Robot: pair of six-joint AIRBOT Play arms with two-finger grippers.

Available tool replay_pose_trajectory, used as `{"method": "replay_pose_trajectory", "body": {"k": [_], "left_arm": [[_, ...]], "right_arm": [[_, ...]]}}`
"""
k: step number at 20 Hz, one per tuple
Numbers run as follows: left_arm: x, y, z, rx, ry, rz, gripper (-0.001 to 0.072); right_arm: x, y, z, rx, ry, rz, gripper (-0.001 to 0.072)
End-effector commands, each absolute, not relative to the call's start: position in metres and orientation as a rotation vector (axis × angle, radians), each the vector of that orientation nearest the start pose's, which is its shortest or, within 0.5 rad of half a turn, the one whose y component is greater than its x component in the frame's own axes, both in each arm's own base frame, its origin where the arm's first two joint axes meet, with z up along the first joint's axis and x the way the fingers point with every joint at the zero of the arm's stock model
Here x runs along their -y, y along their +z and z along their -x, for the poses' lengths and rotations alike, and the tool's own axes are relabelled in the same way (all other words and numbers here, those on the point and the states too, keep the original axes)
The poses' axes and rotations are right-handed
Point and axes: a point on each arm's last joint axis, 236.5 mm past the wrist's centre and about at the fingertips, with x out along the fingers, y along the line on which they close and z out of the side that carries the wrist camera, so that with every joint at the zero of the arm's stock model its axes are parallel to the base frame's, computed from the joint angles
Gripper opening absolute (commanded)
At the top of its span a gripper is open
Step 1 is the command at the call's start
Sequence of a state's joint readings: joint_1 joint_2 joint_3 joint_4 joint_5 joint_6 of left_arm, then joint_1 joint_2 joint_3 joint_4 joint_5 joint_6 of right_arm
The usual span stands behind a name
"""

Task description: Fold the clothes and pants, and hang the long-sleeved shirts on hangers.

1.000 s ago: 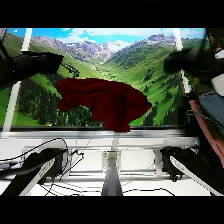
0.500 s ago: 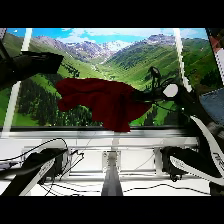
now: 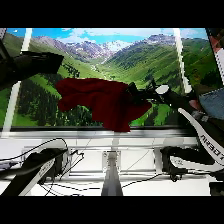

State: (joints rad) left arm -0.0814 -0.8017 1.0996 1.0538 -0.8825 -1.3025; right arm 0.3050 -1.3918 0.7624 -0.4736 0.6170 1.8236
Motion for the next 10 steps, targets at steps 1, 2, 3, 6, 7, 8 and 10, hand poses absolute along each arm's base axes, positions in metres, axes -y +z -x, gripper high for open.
{"method": "replay_pose_trajectory", "body": {"k": [1,2,3,6,7,8,10], "left_arm": [[0.120,0.223,-0.362,-0.544,-0.440,0.157,0.0696],[0.120,0.221,-0.364,-0.549,-0.439,0.159,0.0696],[0.120,0.218,-0.365,-0.557,-0.438,0.160,0.0696],[0.120,0.209,-0.370,-0.581,-0.436,0.163,0.0696],[0.120,0.207,-0.372,-0.586,-0.436,0.164,0.0696],[0.120,0.206,-0.373,-0.588,-0.433,0.165,0.0696],[0.119,0.208,-0.376,-0.574,-0.427,0.167,0.0696]], "right_arm": [[-0.237,-0.087,-0.366,-1.324,-0.082,-1.379,0.0502],[-0.238,-0.090,-0.367,-1.328,-0.094,-1.399,0.0488],[-0.237,-0.092,-0.371,-1.315,-0.109,-1.417,0.0480],[-0.230,-0.091,-0.394,-1.234,-0.127,-1.424,0.0270],[-0.229,-0.085,-0.404,-1.202,-0.116,-1.420,0.0200],[-0.229,-0.078,-0.412,-1.179,-0.097,-1.408,0.0192],[-0.229,-0.062,-0.428,-1.134,-0.045,-1.344,0.0017]]}}
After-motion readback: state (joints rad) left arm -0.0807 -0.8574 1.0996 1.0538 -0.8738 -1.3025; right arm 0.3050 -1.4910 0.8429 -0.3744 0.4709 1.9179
